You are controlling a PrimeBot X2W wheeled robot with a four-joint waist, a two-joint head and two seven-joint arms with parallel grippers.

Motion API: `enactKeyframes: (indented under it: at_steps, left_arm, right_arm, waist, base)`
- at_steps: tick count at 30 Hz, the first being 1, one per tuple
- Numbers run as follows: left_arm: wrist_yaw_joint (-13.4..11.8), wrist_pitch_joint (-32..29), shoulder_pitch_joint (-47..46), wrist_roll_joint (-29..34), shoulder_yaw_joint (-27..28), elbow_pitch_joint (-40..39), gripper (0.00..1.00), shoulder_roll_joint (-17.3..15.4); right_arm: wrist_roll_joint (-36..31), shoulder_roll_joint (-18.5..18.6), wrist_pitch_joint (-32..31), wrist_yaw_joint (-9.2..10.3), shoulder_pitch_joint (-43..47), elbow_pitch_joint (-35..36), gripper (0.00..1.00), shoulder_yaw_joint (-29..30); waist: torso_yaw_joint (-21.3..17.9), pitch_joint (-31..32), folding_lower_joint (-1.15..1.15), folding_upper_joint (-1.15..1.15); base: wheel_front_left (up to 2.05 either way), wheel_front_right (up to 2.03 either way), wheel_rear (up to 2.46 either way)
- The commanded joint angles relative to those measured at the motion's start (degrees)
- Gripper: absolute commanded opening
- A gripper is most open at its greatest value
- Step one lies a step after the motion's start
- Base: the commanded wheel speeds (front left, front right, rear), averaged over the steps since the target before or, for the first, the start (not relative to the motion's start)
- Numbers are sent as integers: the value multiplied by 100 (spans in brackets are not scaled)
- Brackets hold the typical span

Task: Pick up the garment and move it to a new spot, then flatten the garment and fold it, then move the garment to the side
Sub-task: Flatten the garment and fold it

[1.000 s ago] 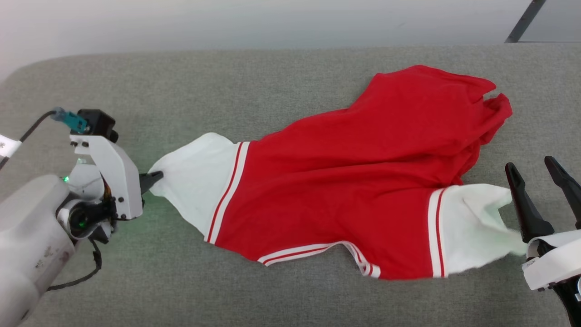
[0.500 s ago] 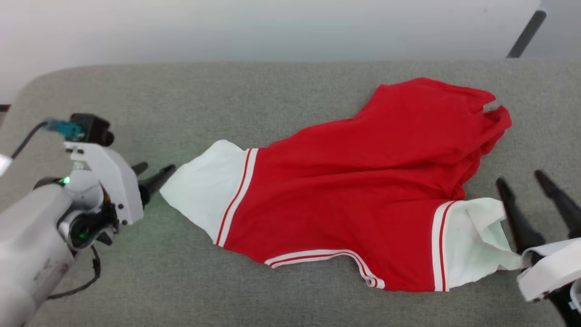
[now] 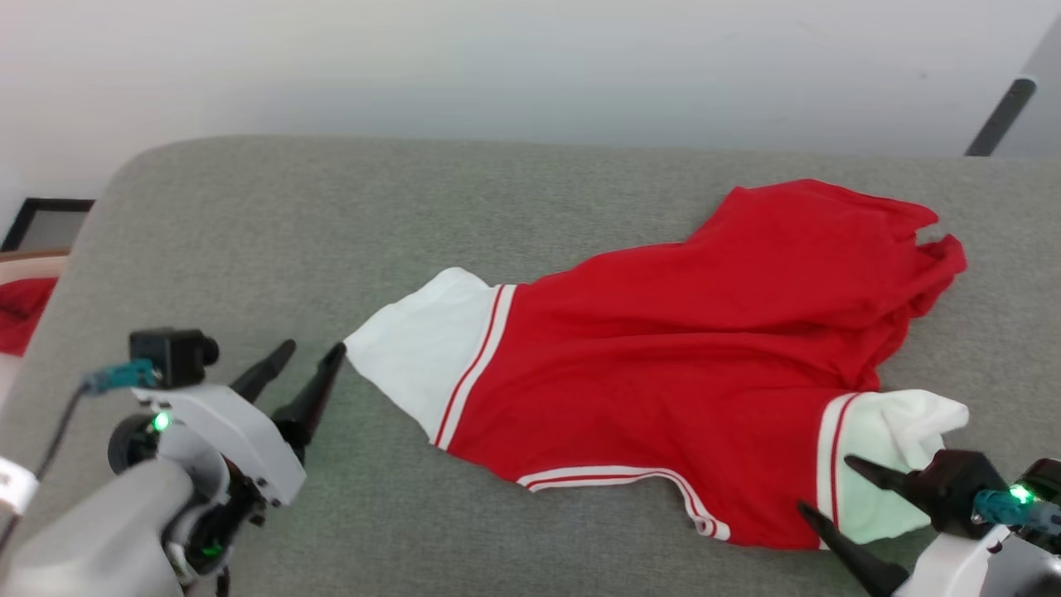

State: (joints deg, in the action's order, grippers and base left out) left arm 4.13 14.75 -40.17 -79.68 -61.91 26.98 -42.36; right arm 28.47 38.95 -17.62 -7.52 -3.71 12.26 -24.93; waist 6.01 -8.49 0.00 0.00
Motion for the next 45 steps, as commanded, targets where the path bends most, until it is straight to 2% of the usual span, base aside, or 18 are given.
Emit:
enactKeyframes:
  at_steps: [1,5,11,14,17,23,32,33,34,35,36,40,45]
  left_arm:
    - [-96,30,143,112,86,-56,100,15]
    - [-498,42,709,771,905,-592,100,138]
    - [-1204,39,1833,2161,2273,-1631,100,328]
    - [-1455,39,2340,2844,2795,-2136,100,491]
    - [-1563,40,2765,3424,3238,-2549,100,735]
    - [-1390,38,3250,4110,3721,-2859,100,1260]
    - [-956,39,3270,4539,4103,-2648,100,1777]
    - [-908,39,3272,4579,4144,-2628,100,1819]
    - [-863,39,3282,4605,4180,-2606,100,1862]
    - [-832,39,3297,4635,4224,-2583,100,1892]
    - [-793,39,3316,4672,4269,-2564,100,1914]
    - [-646,39,3318,4765,4380,-2499,100,1935]
    - [-357,-118,2982,5052,4251,-2410,100,1530]
  right_arm:
    - [109,155,-33,6,-124,71,100,-126]
    - [251,992,-310,6,-416,310,100,-780]
    - [222,2188,-636,6,-899,548,100,-1639]
    - [203,2594,-691,6,-1150,536,100,-1977]
    - [213,2825,-689,6,-1397,403,100,-2320]
    - [287,2800,-531,6,-1952,-15,100,-3015]
    - [251,2835,-372,11,-2681,-677,100,-4053]
    - [259,2822,-342,13,-2745,-739,89,-4156]
    - [266,2795,-321,15,-2808,-782,44,-4263]
    - [277,2766,-302,15,-2866,-819,5,-4358]
    - [299,2730,-273,25,-2939,-854,0,-4432]
    - [310,2666,-222,26,-3132,-917,0,-4655]
    - [351,2605,-148,20,-3324,-906,0,-4786]
  waist:
    - [81,31,0,0]
    - [170,17,0,0]
    - [279,-66,0,0]
    - [324,-148,0,0]
    - [381,-257,0,0]
    - [561,-465,0,0]
    - [785,-771,0,0]
    - [792,-792,0,0]
    - [796,-804,0,0]
    - [799,-813,0,0]
    - [796,-823,0,0]
    - [771,-842,0,0]
    - [694,-843,0,0]
  base:
    - [0,0,0]
    - [0,0,0]
    - [0,0,0]
    - [0,0,0]
    - [0,0,0]
    - [0,0,0]
    - [0,0,0]
    - [0,0,0]
    - [0,0,0]
    - [0,0,0]
    - [0,0,0]
    - [0,0,0]
    - [0,0,0]
